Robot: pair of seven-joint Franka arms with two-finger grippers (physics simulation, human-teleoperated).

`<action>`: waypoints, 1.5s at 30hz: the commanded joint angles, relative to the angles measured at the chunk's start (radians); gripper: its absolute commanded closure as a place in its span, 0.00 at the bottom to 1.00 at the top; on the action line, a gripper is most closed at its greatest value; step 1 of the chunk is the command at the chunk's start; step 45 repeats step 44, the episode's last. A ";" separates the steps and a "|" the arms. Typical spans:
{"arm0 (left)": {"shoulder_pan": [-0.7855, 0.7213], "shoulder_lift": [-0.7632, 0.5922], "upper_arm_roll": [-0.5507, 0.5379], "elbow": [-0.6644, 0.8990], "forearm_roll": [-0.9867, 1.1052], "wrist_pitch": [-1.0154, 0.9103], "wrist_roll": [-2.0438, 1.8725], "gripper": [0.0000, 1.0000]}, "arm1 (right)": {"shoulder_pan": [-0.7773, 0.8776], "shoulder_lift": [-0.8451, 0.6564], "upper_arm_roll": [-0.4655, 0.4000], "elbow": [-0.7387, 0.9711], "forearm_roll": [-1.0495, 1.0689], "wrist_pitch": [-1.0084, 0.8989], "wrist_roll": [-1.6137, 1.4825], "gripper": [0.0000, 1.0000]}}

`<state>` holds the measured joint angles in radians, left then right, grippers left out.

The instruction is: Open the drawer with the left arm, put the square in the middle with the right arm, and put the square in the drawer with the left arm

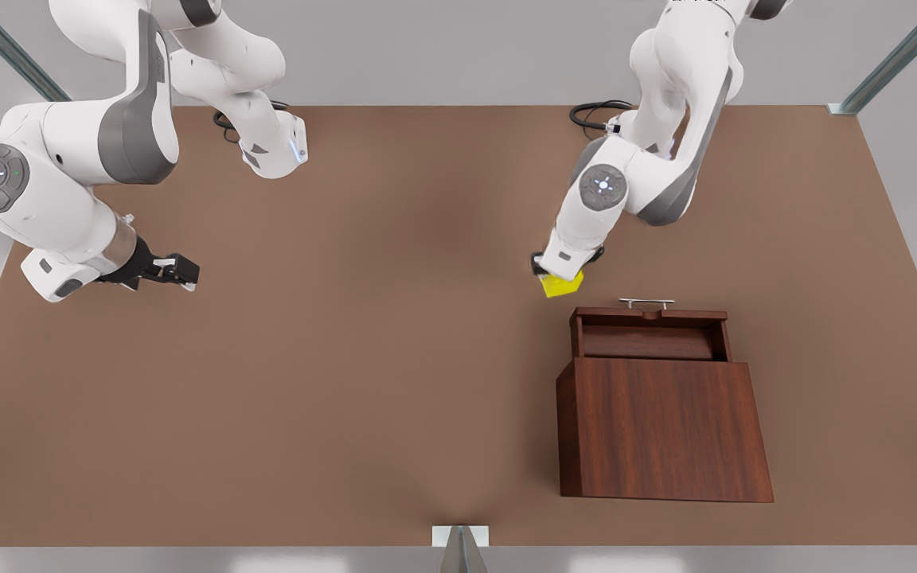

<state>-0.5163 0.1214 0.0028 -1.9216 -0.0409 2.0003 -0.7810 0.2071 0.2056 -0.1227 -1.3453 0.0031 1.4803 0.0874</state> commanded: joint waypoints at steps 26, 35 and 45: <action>0.386 0.178 0.002 0.105 -0.010 -0.002 0.554 0.37 | -0.002 0.003 0.000 0.000 0.000 0.000 -0.003 0.00; 0.384 0.152 0.000 0.130 -0.014 -0.035 0.533 0.00 | -0.002 0.003 -0.002 0.000 0.000 0.002 -0.003 0.00; 0.303 0.115 0.002 0.601 0.091 -0.604 0.755 0.00 | -0.005 0.001 -0.002 0.000 0.000 0.002 -0.003 0.00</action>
